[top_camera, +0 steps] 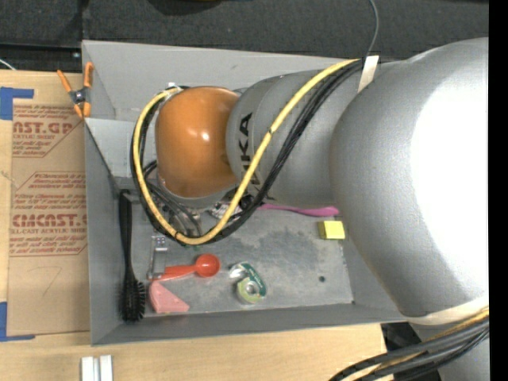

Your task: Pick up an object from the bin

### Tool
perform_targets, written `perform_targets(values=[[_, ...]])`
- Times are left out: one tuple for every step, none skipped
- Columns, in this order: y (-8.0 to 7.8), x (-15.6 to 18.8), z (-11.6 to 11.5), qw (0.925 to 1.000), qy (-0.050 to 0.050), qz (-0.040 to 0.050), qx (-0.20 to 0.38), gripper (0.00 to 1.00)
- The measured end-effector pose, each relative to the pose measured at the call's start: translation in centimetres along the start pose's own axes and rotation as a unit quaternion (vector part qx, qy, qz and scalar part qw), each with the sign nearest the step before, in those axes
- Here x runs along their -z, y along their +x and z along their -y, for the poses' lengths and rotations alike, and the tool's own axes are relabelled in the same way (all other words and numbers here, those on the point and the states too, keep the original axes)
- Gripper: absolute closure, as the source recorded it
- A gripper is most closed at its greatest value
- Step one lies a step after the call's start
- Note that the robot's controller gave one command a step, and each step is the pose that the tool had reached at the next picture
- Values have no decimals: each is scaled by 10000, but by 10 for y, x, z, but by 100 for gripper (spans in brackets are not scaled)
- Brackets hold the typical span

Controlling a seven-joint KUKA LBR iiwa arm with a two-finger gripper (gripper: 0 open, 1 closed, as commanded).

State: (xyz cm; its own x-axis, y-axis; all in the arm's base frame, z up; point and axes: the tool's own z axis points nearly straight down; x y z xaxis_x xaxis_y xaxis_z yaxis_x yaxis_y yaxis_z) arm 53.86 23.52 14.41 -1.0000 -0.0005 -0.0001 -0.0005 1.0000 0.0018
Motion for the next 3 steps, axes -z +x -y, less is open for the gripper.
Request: perform_targets(values=[[37,-72,34,9997,-11,7,264,0],[46,-11,25,9990,-23,41,434,0],[49,-45,51,9962,-3,-11,875,0]])
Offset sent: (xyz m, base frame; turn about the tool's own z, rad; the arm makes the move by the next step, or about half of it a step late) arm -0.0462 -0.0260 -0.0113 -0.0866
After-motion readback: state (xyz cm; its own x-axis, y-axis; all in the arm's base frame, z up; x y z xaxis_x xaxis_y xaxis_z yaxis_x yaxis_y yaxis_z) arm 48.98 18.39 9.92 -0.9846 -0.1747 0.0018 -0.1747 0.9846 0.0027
